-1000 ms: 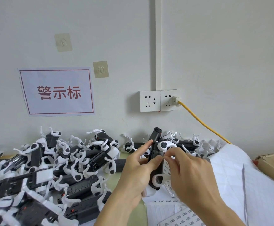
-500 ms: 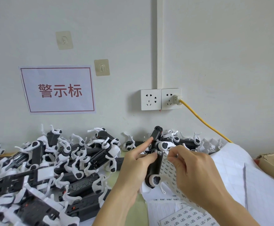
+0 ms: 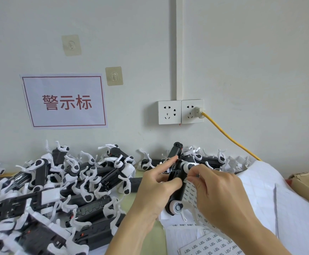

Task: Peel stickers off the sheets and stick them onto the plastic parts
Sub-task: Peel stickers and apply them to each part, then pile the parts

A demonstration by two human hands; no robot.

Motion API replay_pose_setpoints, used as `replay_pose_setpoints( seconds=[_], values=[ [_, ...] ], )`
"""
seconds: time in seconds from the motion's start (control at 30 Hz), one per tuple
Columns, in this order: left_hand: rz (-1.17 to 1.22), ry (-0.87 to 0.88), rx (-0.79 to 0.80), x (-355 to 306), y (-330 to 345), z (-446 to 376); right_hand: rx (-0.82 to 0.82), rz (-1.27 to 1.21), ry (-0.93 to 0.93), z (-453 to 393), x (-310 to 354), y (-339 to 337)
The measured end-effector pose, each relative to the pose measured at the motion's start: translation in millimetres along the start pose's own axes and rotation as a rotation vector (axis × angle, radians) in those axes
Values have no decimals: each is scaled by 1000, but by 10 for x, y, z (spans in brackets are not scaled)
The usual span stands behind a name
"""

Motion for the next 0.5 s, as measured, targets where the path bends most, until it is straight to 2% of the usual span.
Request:
replay_pose_setpoints(
  seconds=[0.5],
  values=[
    [-54,70,-88,-34,-25,19,-49,33,-18,19,54,16]
  ],
)
Point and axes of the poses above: each hand's wrist, its own z-axis away from the middle knuckle, its own y-axis out of the palm, x = y × z, the point moved 7 cm from there along -z, towards the middle knuckle, and after that the axes turned 5 degrees about z, right-handed, at the moved point
